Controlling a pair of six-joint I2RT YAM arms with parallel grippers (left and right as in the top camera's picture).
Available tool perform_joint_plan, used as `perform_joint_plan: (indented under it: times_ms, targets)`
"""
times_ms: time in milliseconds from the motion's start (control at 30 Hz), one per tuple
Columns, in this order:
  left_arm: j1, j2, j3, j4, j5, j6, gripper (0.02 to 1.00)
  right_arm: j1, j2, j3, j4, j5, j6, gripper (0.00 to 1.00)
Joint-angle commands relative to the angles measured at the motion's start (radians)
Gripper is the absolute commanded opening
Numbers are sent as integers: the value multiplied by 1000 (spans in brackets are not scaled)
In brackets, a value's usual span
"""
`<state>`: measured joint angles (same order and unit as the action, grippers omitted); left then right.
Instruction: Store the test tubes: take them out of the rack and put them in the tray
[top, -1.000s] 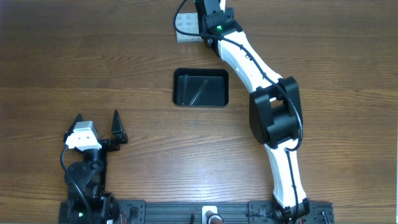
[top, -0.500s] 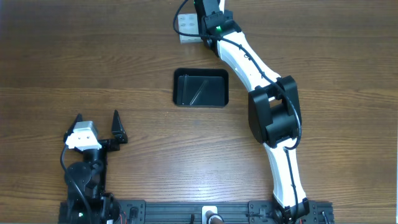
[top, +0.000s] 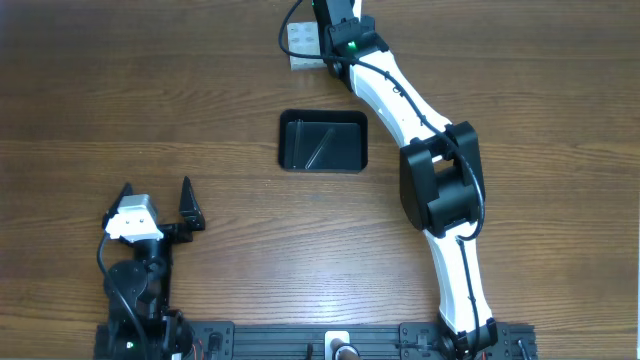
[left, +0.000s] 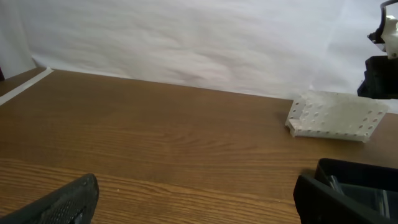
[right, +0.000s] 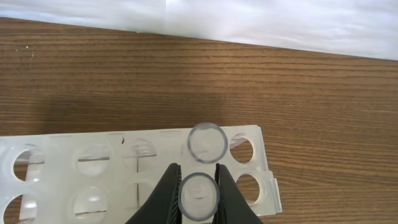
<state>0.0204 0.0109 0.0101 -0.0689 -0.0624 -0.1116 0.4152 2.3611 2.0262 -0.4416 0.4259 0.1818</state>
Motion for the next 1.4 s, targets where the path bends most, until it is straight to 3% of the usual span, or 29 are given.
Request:
perform_joint_plan:
  times_ms: [33, 567, 733, 1033, 1233, 1400]
  targets:
    - [6, -8, -4, 0, 5, 19, 998, 15, -6, 56, -18, 20, -8, 34]
    - [6, -8, -4, 0, 5, 19, 998, 50, -232, 119, -109, 20, -6, 25]
    - [6, -8, -4, 0, 5, 19, 998, 54, -323, 119, -243, 16, 103, 29]
    - [6, -8, -4, 0, 5, 19, 1000, 64, -366, 119, -632, -158, 336, 12]
    - [6, -8, -4, 0, 5, 19, 998, 87, -329, 119, -785, -211, 358, 9]
    - [6, -8, -4, 0, 5, 19, 998, 93, -266, 119, -862, -334, 376, 12]
